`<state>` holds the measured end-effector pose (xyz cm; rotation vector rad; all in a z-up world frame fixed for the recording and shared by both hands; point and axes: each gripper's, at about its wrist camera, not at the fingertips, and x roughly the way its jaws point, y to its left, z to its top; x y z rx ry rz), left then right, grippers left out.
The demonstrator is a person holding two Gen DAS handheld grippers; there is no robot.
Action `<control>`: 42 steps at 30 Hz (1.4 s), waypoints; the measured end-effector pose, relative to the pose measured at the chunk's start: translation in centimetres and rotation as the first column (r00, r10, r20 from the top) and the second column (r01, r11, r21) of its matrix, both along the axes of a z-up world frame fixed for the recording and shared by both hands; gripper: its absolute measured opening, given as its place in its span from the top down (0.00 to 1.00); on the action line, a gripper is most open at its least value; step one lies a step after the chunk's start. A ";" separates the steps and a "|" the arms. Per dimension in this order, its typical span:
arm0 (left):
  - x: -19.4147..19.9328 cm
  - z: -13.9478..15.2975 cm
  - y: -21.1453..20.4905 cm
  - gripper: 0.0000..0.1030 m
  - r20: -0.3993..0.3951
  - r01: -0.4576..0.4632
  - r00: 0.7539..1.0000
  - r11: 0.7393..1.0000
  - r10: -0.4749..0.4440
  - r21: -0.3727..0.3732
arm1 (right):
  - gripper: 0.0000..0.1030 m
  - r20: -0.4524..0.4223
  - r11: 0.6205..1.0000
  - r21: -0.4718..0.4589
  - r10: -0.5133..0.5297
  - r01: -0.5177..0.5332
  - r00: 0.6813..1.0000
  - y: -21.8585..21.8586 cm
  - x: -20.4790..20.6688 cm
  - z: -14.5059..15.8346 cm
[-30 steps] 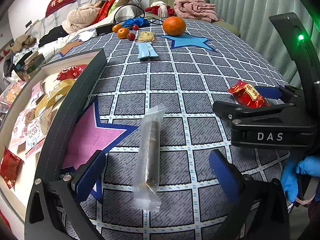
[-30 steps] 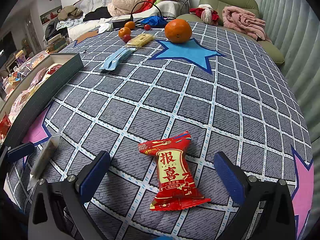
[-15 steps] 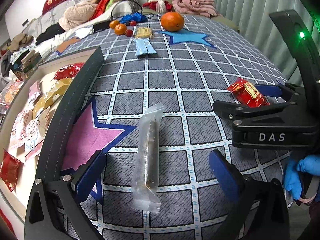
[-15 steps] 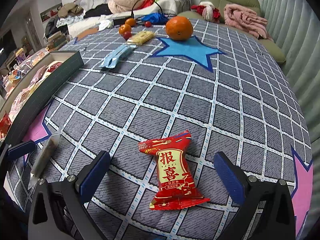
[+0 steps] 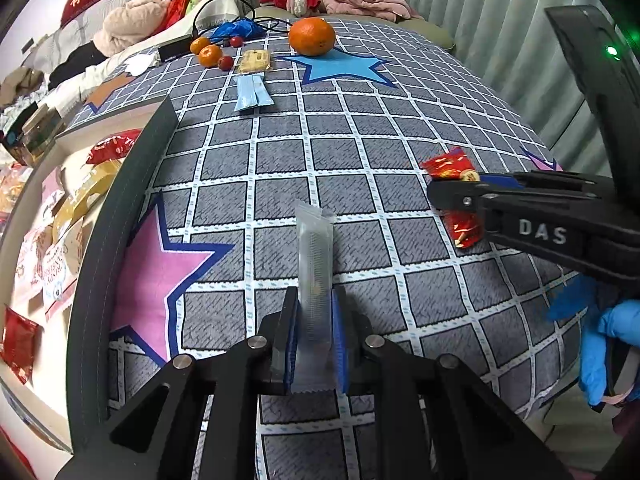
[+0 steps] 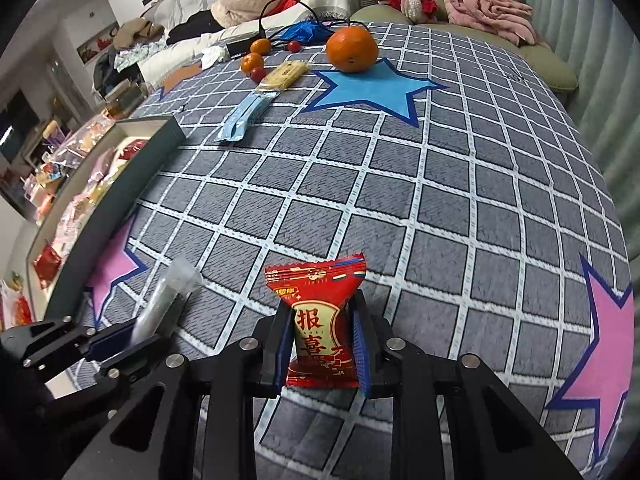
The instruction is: Organize snacks
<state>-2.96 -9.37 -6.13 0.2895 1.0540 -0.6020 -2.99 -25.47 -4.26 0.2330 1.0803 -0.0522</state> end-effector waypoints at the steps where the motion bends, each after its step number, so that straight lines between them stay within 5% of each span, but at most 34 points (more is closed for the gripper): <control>1: -0.1 0.0 0.1 0.83 -0.003 -0.003 1.000 1.000 0.003 -0.003 | 0.73 0.004 1.000 0.000 0.001 -0.001 1.000 0.0 -0.2 0.2; 26: 1.1 5.7 6.4 0.83 0.075 -0.059 0.995 0.991 0.069 -0.121 | 0.73 0.045 0.996 0.087 0.029 -0.033 0.999 2.2 -0.3 3.0; 42: 5.1 8.2 15.2 0.83 0.143 -0.221 0.961 0.967 0.238 -0.126 | 0.73 0.066 0.980 0.117 0.157 -0.164 0.985 8.0 3.7 5.4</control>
